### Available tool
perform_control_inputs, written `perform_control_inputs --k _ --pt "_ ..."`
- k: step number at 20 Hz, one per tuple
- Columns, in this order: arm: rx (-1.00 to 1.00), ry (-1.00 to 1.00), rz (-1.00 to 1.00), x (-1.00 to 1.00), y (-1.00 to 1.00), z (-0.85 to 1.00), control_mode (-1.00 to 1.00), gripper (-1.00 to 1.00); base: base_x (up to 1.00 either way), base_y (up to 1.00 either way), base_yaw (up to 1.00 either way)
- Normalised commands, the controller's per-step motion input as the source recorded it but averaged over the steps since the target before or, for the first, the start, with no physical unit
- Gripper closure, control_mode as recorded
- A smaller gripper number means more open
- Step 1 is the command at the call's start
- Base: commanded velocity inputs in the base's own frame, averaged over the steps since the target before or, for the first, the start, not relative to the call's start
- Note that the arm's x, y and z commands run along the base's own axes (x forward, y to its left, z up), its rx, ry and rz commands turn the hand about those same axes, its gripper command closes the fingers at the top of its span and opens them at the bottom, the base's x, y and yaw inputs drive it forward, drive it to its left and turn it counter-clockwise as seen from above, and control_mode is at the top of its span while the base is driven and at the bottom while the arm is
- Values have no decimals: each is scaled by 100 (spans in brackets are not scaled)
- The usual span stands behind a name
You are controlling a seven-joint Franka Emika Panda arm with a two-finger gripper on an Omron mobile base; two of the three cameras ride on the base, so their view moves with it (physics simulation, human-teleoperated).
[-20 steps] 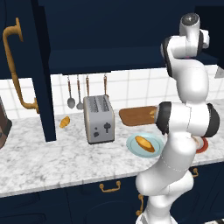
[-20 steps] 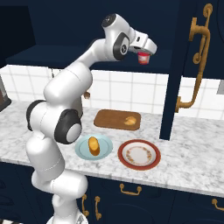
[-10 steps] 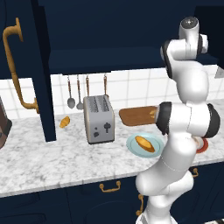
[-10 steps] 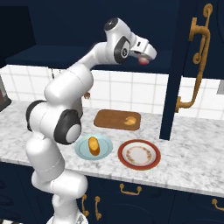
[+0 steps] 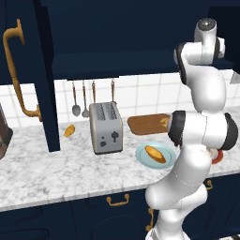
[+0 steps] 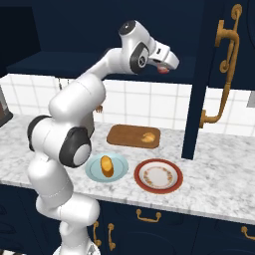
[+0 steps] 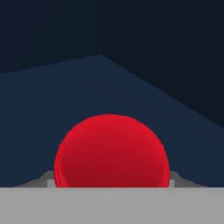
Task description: From the different types of pastries on the counter, select a croissant and place it on the cutting board. Then retrieve a jar of jam from the cabinet and place it alongside the croissant on the cutting board.
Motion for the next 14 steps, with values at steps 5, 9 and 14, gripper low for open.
perform_control_inputs --k 5,9,14 --pt "0 -3 0 -93 3 10 -100 100 0 0 0" --pt "0 -14 2 -88 39 21 -100 100 0 0 0" --pt "-1 -7 4 -91 54 4 -100 100 0 0 0"
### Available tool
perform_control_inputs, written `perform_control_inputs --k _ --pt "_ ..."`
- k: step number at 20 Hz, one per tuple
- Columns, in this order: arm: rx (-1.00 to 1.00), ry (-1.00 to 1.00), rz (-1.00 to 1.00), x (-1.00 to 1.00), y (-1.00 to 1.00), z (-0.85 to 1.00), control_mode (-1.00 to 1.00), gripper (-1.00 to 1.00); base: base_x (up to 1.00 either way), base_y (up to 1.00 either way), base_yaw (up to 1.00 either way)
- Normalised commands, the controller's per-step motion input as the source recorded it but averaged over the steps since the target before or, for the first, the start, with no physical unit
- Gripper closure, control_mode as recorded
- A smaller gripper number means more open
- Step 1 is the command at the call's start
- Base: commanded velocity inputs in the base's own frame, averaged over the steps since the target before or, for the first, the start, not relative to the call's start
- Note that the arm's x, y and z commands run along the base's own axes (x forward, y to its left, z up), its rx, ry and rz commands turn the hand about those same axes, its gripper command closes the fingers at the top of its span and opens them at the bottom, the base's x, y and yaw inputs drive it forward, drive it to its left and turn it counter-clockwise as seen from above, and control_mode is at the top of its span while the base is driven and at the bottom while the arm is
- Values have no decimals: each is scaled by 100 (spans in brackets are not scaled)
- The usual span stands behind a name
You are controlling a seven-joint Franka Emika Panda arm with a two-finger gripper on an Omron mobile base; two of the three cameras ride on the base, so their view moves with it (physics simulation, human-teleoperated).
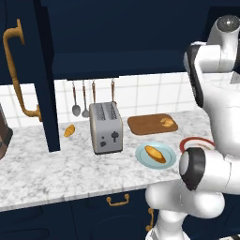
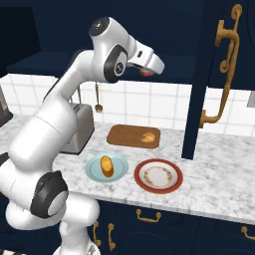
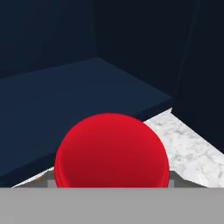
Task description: From the different types of pastries on the counter, select a croissant and place it on the cutting board. Then retrieve a jar of jam from the cabinet and place it alongside the croissant on the cutting board.
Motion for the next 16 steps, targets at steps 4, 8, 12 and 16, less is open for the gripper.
perform_control_inputs --k 4,8,12,16 --pt "0 0 2 -98 31 0 -100 100 0 0 0" --pt "0 0 0 -98 24 -1 -100 100 0 0 0" --pt "0 0 1 -74 27 -31 -100 100 0 0 0" --pt "0 0 5 -41 27 -76 -100 100 0 0 0"
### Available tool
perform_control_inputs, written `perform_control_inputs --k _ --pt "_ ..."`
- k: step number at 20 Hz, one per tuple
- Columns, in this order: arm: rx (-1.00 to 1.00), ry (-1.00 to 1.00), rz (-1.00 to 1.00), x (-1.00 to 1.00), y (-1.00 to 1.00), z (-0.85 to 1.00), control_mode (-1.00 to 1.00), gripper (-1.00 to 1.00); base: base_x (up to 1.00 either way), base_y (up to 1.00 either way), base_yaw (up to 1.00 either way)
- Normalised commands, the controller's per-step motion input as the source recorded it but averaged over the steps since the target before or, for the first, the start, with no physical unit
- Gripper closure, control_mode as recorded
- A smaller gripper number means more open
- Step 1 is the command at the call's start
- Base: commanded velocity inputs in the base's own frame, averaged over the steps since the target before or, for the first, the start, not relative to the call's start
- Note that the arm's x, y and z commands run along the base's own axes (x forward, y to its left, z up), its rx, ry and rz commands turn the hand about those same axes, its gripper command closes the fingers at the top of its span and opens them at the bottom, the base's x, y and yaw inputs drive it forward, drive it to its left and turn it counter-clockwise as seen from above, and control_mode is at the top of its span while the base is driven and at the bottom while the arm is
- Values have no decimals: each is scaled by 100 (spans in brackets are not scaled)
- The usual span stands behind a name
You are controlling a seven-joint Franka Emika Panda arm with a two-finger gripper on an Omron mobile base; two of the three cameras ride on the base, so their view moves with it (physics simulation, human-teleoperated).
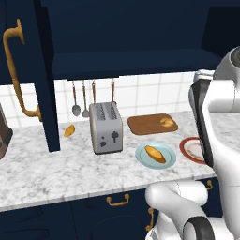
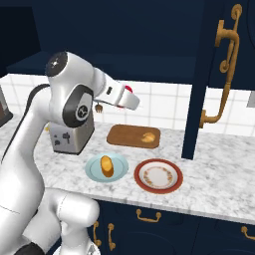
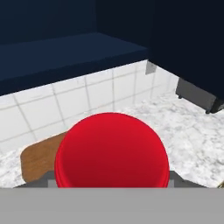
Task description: From the different types of pastries on the counter, select a croissant and place it on the cutting board. Then retrieve a jar of jam from the cabinet and place it alongside the croissant on the cutting board.
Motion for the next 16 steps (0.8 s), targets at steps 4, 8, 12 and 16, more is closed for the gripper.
perform_control_inputs --k 4,8,12,16 --pt "0 0 9 -35 24 -86 -100 100 0 0 0" --pt "0 1 11 -6 42 -29 -100 100 0 0 0" --pt "0 0 13 0 33 -19 -100 100 0 0 0" --pt "-3 7 11 1 34 -42 -100 100 0 0 0"
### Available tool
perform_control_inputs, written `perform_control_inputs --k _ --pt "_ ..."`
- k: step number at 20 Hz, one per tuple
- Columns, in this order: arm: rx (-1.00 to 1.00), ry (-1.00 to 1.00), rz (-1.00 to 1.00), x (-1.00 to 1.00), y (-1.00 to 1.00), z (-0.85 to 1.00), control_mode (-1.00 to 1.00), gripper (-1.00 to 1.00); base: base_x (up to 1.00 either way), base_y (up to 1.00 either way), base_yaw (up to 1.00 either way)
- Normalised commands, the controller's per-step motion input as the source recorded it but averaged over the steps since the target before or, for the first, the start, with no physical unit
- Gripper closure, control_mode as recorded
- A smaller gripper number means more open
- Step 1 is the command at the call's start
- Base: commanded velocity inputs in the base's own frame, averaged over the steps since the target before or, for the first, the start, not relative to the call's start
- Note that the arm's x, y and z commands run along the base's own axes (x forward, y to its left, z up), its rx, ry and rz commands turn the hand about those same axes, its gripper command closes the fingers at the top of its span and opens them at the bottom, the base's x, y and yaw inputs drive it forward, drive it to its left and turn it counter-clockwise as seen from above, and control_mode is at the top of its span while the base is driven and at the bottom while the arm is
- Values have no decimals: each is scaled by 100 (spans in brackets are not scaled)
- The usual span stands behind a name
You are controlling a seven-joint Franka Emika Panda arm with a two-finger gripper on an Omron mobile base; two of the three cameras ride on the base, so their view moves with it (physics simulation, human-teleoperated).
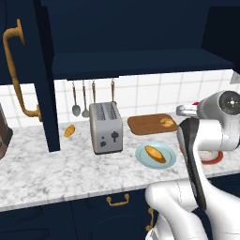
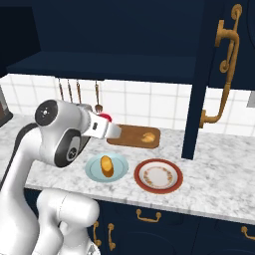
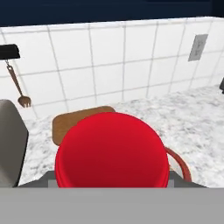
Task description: From the different types of pastries on the counter, select a croissant and place it on the cutting board. Then retrieve a jar of jam from the cabinet and place it alongside the croissant on the cutting board.
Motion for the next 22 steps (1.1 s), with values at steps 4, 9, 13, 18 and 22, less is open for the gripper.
perform_control_inputs --k 4,9,13,18,22 --pt "0 10 8 26 21 -32 -100 100 0 0 0" --pt "0 1 10 32 4 -38 -100 100 0 0 0" --pt "0 0 8 53 0 -52 -100 100 0 0 0" --pt "-1 0 5 53 3 -37 -100 100 0 0 0" --pt "-1 2 1 56 9 -15 -100 100 0 0 0"
